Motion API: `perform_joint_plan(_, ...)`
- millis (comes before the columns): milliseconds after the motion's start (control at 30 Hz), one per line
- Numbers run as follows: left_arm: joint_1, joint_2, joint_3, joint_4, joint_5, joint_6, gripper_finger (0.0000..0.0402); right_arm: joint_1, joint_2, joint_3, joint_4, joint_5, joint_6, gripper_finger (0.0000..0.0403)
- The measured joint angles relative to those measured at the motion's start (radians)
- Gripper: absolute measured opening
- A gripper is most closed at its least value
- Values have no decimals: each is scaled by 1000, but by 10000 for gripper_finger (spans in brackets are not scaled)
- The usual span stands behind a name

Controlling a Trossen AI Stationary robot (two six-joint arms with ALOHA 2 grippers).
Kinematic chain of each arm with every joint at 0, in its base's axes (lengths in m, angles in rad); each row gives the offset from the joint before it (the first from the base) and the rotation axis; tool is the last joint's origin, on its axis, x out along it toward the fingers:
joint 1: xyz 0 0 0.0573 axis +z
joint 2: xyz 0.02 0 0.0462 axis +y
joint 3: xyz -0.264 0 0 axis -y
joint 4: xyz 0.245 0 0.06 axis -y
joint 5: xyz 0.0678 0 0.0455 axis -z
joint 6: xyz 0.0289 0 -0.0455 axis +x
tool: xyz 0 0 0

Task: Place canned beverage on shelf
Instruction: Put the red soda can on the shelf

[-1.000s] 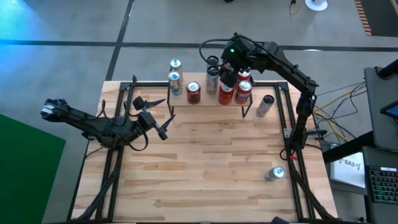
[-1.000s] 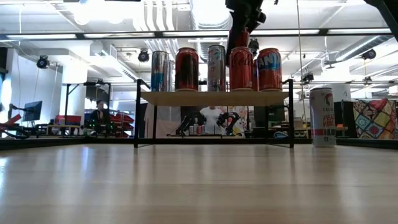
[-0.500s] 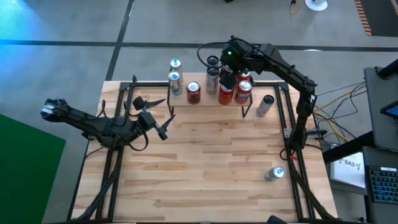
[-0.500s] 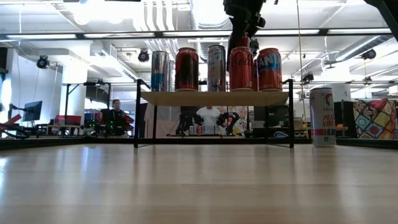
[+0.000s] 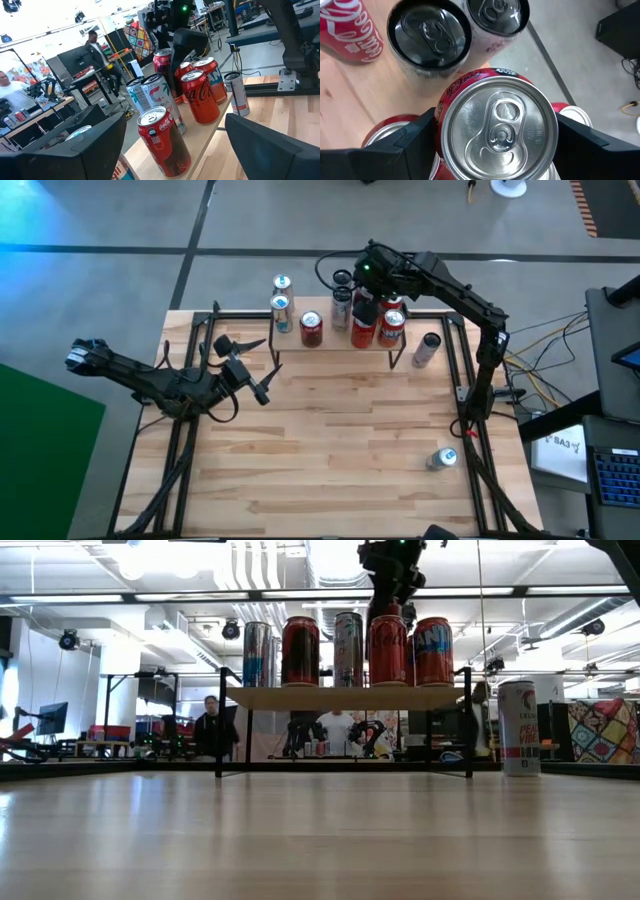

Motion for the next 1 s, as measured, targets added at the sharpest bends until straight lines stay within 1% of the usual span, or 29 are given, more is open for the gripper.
perform_joint_plan(467,0,0,0,0,1,-1,325,0,0,-29,16,-10,-10,297)
perform_joint_plan(667,0,0,-1,-21,58,-37,325,0,0,-47,43,-10,-22,297)
perform_joint_plan(1000,-1,0,-2,-39,60,-56,325,0,0,-96,66,-33,-29,297)
